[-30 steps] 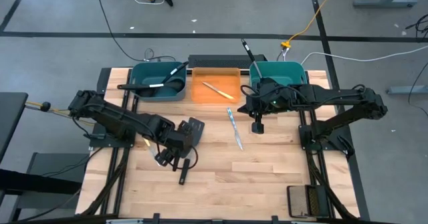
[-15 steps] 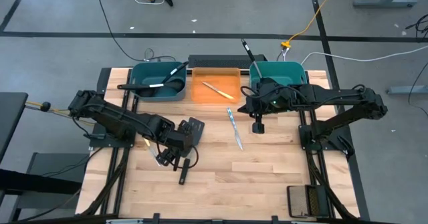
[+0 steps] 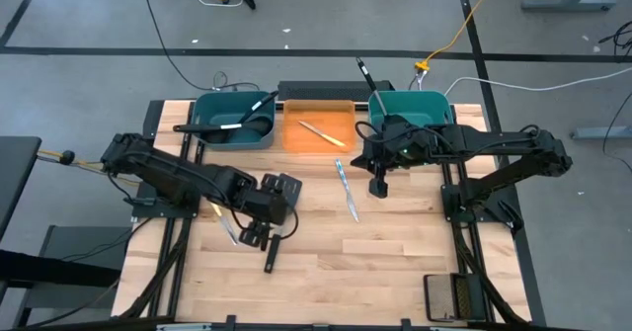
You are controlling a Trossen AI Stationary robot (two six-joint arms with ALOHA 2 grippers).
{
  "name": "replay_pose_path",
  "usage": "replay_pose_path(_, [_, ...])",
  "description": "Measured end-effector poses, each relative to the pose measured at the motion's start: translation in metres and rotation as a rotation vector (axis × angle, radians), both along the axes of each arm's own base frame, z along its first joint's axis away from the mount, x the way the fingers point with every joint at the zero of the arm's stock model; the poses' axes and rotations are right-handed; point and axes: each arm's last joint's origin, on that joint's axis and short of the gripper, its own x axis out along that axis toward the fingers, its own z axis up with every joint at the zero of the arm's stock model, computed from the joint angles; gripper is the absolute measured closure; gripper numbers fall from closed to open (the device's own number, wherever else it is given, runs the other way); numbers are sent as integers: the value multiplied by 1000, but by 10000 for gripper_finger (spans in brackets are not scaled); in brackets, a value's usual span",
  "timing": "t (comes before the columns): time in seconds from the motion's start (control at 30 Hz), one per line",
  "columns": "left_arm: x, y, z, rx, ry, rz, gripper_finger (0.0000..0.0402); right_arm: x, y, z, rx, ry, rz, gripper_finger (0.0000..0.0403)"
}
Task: Pick & Place Kitchen Items
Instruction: Put the white knife into the orange bin
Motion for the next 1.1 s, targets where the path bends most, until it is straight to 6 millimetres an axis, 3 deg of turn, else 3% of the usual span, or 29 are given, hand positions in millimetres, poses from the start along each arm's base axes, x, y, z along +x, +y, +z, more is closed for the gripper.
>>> replay_pose_path(0.3, [2, 2, 43, 12, -109, -22, 157, 1, -3, 0, 8, -7, -22, 394])
replay_pose_path(1.1, [-26, 53, 72, -49, -148, 135, 378, 4, -5, -4, -24, 14, -43, 394])
